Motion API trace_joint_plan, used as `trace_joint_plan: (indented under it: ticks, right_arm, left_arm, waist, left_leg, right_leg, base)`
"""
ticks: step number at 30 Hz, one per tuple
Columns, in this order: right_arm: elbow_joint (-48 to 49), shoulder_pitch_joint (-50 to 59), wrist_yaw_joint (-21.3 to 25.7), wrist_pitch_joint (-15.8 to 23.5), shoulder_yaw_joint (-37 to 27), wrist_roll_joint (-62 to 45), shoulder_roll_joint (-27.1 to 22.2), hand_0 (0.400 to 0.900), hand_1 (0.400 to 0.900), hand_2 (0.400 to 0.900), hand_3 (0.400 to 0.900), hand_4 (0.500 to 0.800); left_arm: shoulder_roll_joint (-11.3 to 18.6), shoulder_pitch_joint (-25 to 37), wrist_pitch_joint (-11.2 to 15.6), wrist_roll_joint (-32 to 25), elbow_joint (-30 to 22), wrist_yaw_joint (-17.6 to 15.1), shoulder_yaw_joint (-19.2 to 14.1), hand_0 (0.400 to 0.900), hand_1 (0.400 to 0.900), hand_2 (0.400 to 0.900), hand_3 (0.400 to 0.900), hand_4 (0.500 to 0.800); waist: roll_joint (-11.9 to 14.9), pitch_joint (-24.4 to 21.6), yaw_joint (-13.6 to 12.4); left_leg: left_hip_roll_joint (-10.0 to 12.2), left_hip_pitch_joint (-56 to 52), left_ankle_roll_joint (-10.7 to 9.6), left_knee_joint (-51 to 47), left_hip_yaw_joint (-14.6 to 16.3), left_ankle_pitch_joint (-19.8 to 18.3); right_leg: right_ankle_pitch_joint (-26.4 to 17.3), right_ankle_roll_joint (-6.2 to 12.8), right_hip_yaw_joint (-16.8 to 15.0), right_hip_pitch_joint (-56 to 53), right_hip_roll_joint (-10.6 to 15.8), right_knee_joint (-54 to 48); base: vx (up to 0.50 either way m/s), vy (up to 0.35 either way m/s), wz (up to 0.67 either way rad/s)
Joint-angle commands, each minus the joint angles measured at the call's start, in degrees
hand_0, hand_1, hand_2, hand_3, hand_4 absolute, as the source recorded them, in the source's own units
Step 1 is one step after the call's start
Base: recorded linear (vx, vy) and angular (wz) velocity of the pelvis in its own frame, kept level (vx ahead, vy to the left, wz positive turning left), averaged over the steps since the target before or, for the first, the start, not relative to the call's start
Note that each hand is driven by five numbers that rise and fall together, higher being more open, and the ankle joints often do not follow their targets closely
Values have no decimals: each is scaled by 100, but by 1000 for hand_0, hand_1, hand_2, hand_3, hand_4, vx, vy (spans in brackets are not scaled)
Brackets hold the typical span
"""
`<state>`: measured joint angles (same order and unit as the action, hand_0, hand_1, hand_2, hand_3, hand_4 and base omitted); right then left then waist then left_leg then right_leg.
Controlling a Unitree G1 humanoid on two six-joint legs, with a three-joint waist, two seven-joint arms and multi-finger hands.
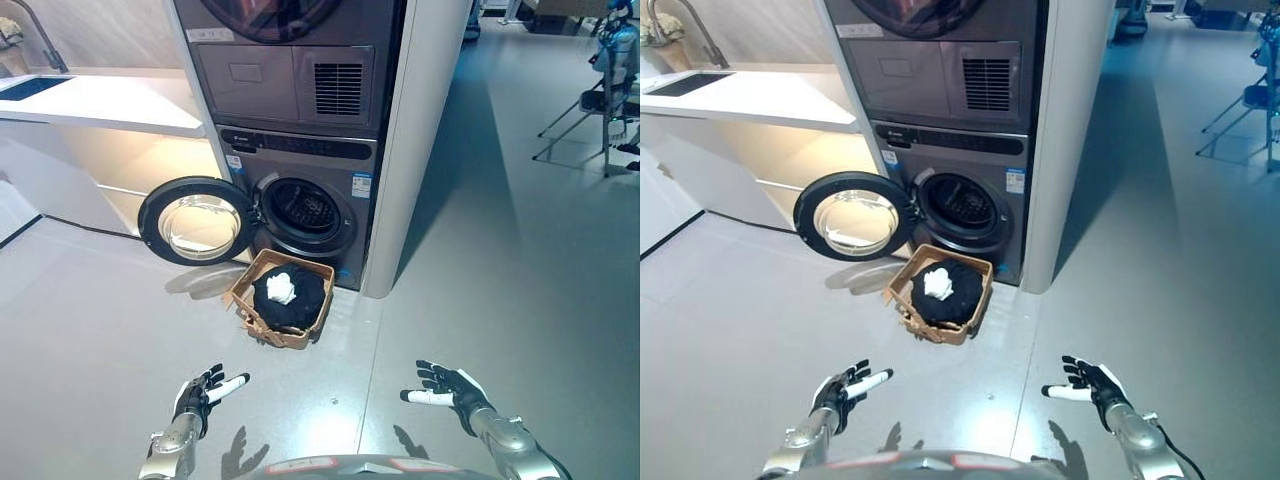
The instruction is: Put the clothes in the basket into the washing machine.
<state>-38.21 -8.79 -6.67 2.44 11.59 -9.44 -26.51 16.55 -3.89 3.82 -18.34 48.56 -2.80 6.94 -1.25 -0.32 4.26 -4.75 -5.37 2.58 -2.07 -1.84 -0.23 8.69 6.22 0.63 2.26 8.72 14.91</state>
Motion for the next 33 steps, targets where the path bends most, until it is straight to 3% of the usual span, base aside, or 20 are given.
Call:
trace_joint_plan:
  ticks: [1, 4, 8, 13, 17, 21, 26, 30, 33]
  right_arm:
    - [190, 181, -39, 260, 102, -74, 137, 900, 900, 900, 900, 800]
    - [189, 183, -88, 227, 175, -77, 198, 900, 900, 900, 900, 800]
    - [208, 212, -104, 231, 182, -123, 182, 900, 900, 900, 900, 800]
    - [297, 249, 5, 256, 169, -130, 183, 900, 900, 900, 900, 800]
    - [329, 274, 41, 237, 173, -134, 177, 900, 900, 900, 900, 800]
    - [346, 307, 64, 239, 151, -151, 136, 900, 900, 900, 900, 800]
    - [354, 323, 136, 293, 166, -179, 57, 900, 900, 900, 900, 800]
    - [301, 61, 167, 360, -23, -229, -100, 900, 900, 900, 900, 800]
    - [110, 171, 271, 376, 19, -259, -203, 900, 900, 900, 900, 800]
  left_arm:
    - [552, 93, 253, 50, -370, -18, -195, 900, 900, 900, 900, 800]
    - [591, 103, 223, 54, -335, -8, -283, 900, 900, 900, 900, 800]
    - [576, 195, 241, 44, -269, -16, -289, 900, 900, 900, 900, 800]
    - [564, 328, 288, 48, -285, -99, -263, 900, 900, 900, 900, 800]
    - [573, 319, 270, 39, -343, -176, -264, 900, 900, 900, 900, 800]
    - [586, 424, 258, 10, -229, -238, -188, 900, 900, 900, 900, 800]
    - [509, 593, 261, -172, -26, -277, -28, 900, 900, 900, 900, 800]
    - [379, 657, 284, -256, 13, -284, 142, 900, 900, 900, 900, 800]
    - [314, 912, 277, -393, 111, -325, 299, 900, 900, 900, 900, 800]
  waist:
    - [196, -249, -64]
    - [192, -158, -115]
    - [225, -13, -7]
    - [428, 148, 237]
    - [589, 108, 254]
    - [630, 29, 272]
    - [496, -121, 355]
    - [325, -224, 474]
    - [260, -206, 473]
  left_leg:
    - [-358, 297, 243, 835, -68, -648]
    - [-413, 115, 327, 824, 75, -754]
    - [-430, -62, 254, 789, 35, -838]
    - [-430, -379, 54, 789, -156, -1077]
    - [-406, -515, 9, 834, -283, -1287]
    - [-267, -679, -45, 834, -463, -1453]
    - [312, -883, -325, 871, -727, -1500]
    - [794, -752, -594, 1221, -866, -938]
    - [865, -440, -641, 1632, -934, -629]
  right_leg:
    - [-1337, 2, -296, 784, 444, 1208]
    - [-1300, -71, 59, 1051, 595, 1470]
    - [-1605, 105, 258, 1307, 637, 549]
    - [-2413, 514, 13, 1414, 646, -1322]
    - [-2677, 617, -33, 1437, 581, -1435]
    - [-2434, 553, -55, 1524, 419, -1040]
    - [-1711, 326, 56, 1574, -28, -586]
    - [-1351, 107, 239, 1532, -366, -349]
    - [-1198, -10, 308, 1481, -535, -332]
  base:
    - [-3, 229, -24]
    - [50, 164, -24]
    - [107, 19, 14]
    - [189, -77, 40]
    - [163, -106, 27]
    - [209, -153, 29]
    - [285, -278, 38]
    - [256, -302, 39]
    - [159, -263, 18]
